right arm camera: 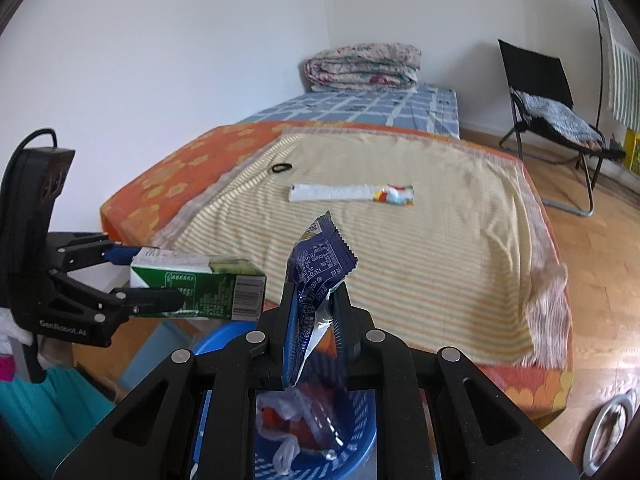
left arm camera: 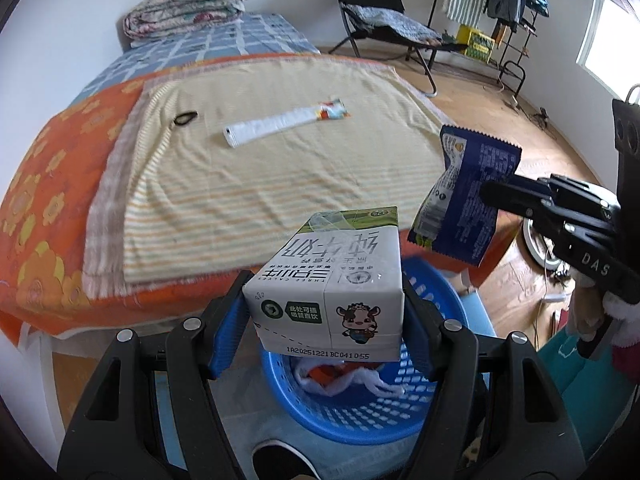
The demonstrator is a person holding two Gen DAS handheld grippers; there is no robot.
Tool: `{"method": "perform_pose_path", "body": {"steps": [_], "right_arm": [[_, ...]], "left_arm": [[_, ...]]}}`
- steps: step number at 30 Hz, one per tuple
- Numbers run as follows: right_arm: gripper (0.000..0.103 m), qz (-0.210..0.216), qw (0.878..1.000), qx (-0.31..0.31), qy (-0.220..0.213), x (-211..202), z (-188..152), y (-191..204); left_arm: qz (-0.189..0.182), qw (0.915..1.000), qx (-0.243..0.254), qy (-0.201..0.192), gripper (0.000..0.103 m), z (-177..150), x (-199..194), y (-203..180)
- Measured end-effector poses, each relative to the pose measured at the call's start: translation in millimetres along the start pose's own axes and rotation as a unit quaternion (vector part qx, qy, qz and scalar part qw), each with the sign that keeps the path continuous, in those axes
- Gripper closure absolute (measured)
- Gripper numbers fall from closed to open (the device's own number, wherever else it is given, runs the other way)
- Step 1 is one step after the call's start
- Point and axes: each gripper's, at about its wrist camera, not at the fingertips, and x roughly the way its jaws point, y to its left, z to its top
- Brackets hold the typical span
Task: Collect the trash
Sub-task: 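Lift and carry the carton and blue wrapper over the blue basket, then open both tools to drop the carton and wrapper into the basket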
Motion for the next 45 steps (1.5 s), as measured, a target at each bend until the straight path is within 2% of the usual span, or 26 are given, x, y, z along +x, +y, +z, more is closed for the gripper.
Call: {"method": "perform_pose_path", "body": {"steps": [13, 38, 39, 40, 41, 43, 45], "right_arm": [[0.088, 0.004, 0.999, 0.011, 0.045, 8, -29, 2], [0.085, 0.002, 0.995, -0.005, 0.097, 23, -46, 21], [0.084, 0.001, 0.995, -0.004, 0.099, 24, -47, 21], [0.078, 0.001, 0.995, -0.003, 0.101, 25, -47, 21], [0.067, 0.000, 0.995, -0.002, 0.102, 25, -48, 21], [0.055, -0.001, 0.995, 0.000, 0.101, 25, -48, 20], [0.055, -0.001, 0.995, 0.001, 0.099, 24, -48, 20]], "left_arm": [[-0.005, 0.9980, 0.019, 0.060, 0.033, -34, 26, -19], [-0.001, 0.9944, 0.021, 0.104, 0.033, -45, 47, -21], [-0.002, 0.9944, 0.020, 0.104, 0.033, -45, 47, -20], [-0.003, 0.9944, 0.018, 0.105, 0.033, -45, 48, -20], [-0.002, 0.9943, 0.018, 0.105, 0.033, -45, 48, -19], [-0.002, 0.9942, 0.017, 0.107, 0.032, -44, 49, -19], [-0.001, 0.9941, 0.017, 0.107, 0.032, -44, 49, -19]]}}
